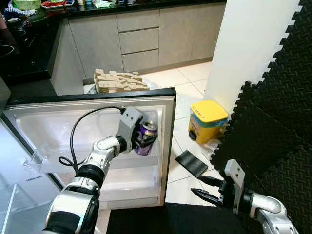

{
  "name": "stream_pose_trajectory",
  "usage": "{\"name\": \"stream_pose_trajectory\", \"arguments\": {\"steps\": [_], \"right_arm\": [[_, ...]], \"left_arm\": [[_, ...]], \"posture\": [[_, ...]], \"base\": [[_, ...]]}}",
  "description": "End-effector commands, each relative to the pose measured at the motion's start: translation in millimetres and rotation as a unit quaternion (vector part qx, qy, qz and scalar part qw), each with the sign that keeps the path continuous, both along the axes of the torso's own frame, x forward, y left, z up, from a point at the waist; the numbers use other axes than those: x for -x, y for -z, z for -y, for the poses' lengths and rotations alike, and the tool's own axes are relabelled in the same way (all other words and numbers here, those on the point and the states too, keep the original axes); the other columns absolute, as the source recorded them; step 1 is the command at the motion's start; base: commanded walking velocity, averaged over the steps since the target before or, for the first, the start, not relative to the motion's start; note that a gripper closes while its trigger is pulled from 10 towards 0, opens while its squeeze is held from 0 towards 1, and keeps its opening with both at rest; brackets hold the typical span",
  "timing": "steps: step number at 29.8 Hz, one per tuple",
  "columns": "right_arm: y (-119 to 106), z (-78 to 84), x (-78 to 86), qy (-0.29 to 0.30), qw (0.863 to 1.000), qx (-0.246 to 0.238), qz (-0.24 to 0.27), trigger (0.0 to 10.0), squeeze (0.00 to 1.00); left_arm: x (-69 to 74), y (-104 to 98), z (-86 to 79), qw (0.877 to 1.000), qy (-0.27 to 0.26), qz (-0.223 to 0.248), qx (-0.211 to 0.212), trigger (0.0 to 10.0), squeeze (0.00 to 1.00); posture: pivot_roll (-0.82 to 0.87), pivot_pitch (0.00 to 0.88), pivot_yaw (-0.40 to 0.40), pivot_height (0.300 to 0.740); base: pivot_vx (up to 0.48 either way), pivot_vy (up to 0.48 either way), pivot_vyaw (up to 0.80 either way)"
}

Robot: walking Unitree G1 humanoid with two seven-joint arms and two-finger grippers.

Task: Restocking fridge

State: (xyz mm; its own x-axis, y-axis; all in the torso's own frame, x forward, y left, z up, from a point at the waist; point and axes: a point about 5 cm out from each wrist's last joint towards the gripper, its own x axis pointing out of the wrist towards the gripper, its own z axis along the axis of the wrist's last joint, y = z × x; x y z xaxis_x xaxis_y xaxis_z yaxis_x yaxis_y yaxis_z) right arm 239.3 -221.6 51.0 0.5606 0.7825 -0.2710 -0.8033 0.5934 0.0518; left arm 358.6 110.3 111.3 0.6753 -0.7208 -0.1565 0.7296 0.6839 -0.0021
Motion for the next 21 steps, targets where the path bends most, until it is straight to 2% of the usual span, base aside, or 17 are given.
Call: {"name": "stream_pose_trajectory", "arguments": {"steps": [1,4,9,21], "right_arm": [[0,-1.9,-0.9,-0.002,1.0,-0.001,0.003,10.0,0.0],[-4,-1.6,-3.6,0.006,1.0,-0.011,0.019,10.0,0.0],[-8,-3.9,-4.1,0.0,0.999,-0.026,0.026,10.0,0.0],[-8,-7.1,-2.5,-0.011,0.999,-0.034,0.024,10.0,0.0]], "left_arm": [[2.5,2,-0.3,1.0,-0.007,0.003,0.023,10.0,0.0],[6.1,4,-7.8,0.998,-0.023,0.009,0.056,10.0,0.0],[13.3,12,-15.6,0.995,-0.038,0.008,0.09,10.0,0.0],[23.7,19,-14.8,0.989,-0.05,0.023,0.141,10.0,0.0]], "posture": [[-0.09,0.007,0.049,0.74],[-0.09,0.008,0.049,0.74],[-0.08,0.009,0.049,0.74],[-0.08,0.012,0.045,0.74]], "base": [[0.0,0.0,0.0],[0.0,0.0,0.0],[0.0,0.0,0.0],[0.0,0.0,0.0]]}}
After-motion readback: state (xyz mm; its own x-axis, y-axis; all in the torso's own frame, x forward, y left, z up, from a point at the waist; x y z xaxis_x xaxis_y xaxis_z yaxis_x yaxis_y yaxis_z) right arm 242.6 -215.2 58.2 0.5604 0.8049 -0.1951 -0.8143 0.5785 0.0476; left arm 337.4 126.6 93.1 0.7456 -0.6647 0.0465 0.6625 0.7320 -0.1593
